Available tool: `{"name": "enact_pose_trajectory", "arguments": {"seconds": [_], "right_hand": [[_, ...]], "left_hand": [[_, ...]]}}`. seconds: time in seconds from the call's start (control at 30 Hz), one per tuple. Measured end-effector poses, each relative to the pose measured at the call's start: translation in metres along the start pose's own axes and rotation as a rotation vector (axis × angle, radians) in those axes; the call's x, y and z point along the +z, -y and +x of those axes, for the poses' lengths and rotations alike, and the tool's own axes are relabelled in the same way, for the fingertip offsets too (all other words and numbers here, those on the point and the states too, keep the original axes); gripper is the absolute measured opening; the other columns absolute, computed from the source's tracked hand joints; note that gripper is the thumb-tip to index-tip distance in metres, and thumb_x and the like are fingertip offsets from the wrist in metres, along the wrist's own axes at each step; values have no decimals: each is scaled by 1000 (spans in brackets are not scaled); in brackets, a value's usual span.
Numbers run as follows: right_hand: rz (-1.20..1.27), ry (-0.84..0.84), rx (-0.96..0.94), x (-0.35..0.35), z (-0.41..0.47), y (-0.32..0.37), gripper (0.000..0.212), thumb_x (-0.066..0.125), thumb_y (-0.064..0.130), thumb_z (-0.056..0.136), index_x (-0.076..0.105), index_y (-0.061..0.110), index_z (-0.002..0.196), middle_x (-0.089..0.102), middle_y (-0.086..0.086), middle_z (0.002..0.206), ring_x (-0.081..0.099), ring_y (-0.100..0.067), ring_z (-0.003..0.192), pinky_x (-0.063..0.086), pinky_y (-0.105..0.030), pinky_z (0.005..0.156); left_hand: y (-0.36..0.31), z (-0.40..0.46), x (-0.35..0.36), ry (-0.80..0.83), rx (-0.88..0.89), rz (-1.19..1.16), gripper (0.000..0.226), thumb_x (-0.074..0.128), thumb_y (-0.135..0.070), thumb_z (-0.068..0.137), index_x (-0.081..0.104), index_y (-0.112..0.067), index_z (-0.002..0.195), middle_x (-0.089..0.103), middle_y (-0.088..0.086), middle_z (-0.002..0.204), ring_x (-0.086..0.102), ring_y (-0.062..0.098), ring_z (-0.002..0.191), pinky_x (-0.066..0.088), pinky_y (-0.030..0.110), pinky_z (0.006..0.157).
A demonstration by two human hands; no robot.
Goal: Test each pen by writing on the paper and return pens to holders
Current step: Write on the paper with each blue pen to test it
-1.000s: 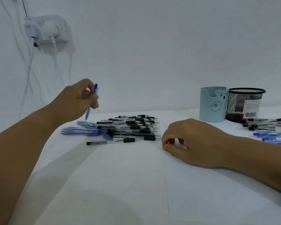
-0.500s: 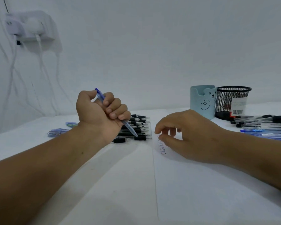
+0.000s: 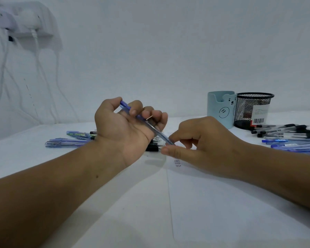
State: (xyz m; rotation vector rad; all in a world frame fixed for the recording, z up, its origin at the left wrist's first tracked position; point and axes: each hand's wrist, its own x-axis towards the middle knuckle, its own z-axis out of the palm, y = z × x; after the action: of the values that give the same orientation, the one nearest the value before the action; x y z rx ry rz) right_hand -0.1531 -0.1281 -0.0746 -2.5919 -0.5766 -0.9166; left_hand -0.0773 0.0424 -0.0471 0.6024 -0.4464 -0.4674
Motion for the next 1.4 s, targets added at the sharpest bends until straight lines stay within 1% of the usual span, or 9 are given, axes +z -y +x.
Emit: {"name": "enact_pose_trajectory", "arguments": {"seconds": [0.07,0.13,0.2,0.33,0.43,0.53,0.7,1.0,1.4], "right_hand": [[-2,-38,43,0,1,-1,29,68,45,89,75,20,76,46,2,55,45,-16,58,31,-19,52],[2,-49,120,-2,0,-3,28,70,36,91,72,16,71,47,0,53,43,-15,54,32,-21,51],[33,-66,229,-5,-1,-6,23,72,30,89,72,16,70,52,1,53,42,-10,49,33,-17,49],[462,-33,493,-12,0,-2,16,69,10,86,71,6,71,68,-10,64,51,-16,50,38,-23,46],[816,77,616,-12,1,4,16,63,4,88,67,-1,74,66,-18,69,50,-24,52,28,-23,38],[851,181,656,-8,1,9,22,58,16,95,64,6,76,63,-18,64,43,-23,48,22,-22,38],[730,127,587,-4,3,12,42,71,33,88,57,4,61,59,-15,53,38,-20,41,30,-21,38],[593,168,514,-1,1,12,39,75,9,85,50,9,55,61,-10,52,45,-12,41,35,-18,42],[490,228,481,0,3,11,41,70,6,84,44,12,53,59,-8,53,48,-8,46,39,-15,48]], "left_hand": [[2,-1,1,16,-15,91,50,33,-37,96,45,-7,57,59,12,72,67,35,74,57,49,85],[0,1,0,14,-23,244,50,32,-38,99,61,-3,77,73,20,95,71,42,99,52,54,97],[-7,6,-6,47,-8,455,52,31,-45,102,66,-8,102,74,18,110,67,34,110,48,50,104],[-22,5,-24,270,197,1369,19,58,-34,98,70,-22,88,72,-4,92,64,18,87,49,32,85],[-27,1,-33,498,67,1801,9,75,-33,82,77,-25,80,72,-6,78,64,10,72,52,28,72],[-24,-1,-30,563,-21,1794,5,82,-34,84,79,-30,86,63,-1,64,52,8,59,43,23,60],[-17,0,-32,572,11,1793,11,80,-38,82,78,-29,89,49,-8,56,42,7,53,36,16,56],[-17,0,-31,601,-9,1789,12,79,-38,83,79,-31,92,46,-9,54,39,7,51,33,15,54],[-16,1,-31,589,-31,1776,10,80,-40,81,79,-32,87,49,-10,55,42,7,53,37,22,57]]}}
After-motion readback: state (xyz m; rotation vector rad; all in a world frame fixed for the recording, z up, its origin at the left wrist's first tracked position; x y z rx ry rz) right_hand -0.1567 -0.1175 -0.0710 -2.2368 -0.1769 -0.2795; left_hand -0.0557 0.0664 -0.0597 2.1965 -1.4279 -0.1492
